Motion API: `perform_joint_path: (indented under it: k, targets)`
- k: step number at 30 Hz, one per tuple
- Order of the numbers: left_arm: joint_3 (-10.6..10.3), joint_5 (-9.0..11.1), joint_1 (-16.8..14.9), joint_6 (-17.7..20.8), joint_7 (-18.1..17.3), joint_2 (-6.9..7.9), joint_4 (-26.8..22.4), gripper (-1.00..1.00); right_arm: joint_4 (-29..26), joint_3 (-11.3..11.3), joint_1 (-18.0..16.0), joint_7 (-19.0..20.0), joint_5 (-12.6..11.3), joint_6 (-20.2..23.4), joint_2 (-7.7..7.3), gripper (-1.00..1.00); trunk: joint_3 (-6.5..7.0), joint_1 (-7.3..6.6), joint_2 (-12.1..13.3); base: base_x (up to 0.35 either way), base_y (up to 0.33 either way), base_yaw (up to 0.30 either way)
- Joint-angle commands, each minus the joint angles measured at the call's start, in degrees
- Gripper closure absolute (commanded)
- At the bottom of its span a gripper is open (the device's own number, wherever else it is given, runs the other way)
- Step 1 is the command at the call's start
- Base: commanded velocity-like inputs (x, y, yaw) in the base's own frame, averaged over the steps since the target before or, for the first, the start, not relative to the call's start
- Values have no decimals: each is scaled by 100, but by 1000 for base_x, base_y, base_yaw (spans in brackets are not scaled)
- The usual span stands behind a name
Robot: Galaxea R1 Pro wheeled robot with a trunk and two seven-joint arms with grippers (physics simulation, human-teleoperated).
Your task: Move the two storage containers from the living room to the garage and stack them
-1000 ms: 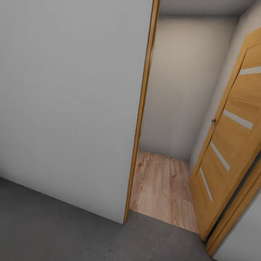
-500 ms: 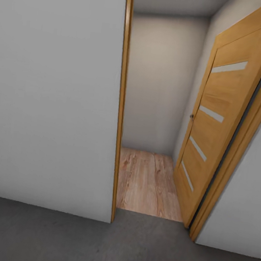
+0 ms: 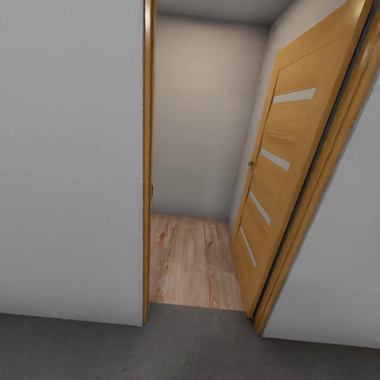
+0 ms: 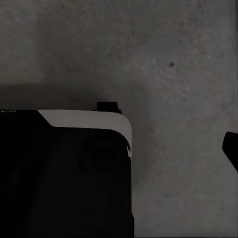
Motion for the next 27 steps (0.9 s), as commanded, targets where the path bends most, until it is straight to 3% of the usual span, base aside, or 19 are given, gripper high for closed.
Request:
perform_joint_path:
  k: [1, 21, 27]
  targets:
    - [11, -3, -2, -14, -12, -1, 2, -100, 17, 46, -5, -1, -41, -19, 7, -100, -7, 0, -5, 0, 0, -281]
    - [11, -3, -2, -11, -8, -8, 2, -100, 17, 46, -5, -1, -41, -20, 7, -100, -7, 0, -5, 1, 0, -279]
    - [11, -3, -2, -20, -16, 27, 2, -100, 17, 46, -5, -1, -41, -20, 7, -100, -7, 0, -5, 183, 0, -104]
